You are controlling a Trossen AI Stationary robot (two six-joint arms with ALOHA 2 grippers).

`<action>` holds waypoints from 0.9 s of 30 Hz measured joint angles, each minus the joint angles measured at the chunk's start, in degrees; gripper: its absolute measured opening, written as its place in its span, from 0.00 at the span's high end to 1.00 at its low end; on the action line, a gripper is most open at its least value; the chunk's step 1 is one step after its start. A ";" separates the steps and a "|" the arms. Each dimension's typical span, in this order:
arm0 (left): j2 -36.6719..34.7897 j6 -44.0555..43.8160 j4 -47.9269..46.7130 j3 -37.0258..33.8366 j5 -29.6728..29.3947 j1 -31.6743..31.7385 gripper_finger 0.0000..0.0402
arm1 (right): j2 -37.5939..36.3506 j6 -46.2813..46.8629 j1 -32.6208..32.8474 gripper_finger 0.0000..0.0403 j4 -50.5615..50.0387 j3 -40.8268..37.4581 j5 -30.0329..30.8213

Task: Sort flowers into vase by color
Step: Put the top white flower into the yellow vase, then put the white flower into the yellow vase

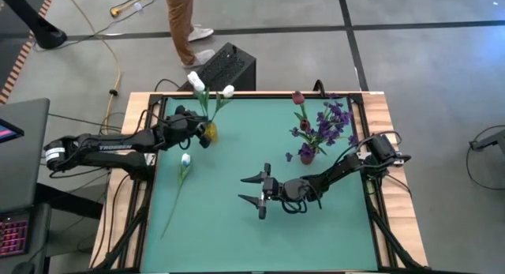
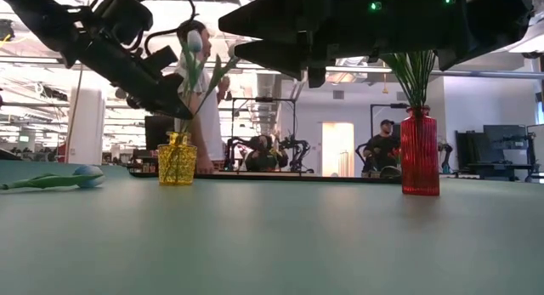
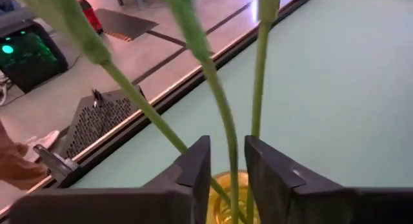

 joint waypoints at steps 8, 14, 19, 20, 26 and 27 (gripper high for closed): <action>-4.02 -0.85 -5.39 0.04 3.98 -0.24 0.66 | 0.00 0.00 -0.08 0.31 0.02 0.00 0.00; -9.71 1.17 -8.31 0.07 1.67 -0.42 0.62 | 0.00 0.00 -0.44 0.31 0.07 0.00 -0.02; -13.16 1.55 -10.36 0.07 1.41 -0.38 0.62 | 0.00 0.00 -0.50 0.31 0.11 0.00 0.00; -13.75 1.53 -11.08 0.07 2.24 -0.46 0.62 | 0.00 0.00 -0.50 0.31 0.13 0.00 0.00; -15.79 -1.58 -24.22 2.87 11.57 -1.76 0.62 | 0.00 0.00 -0.48 0.31 0.11 0.00 -0.02; -15.76 -2.82 -27.63 3.96 12.56 -2.43 0.62 | 0.00 0.00 -0.48 0.31 0.10 0.00 -0.02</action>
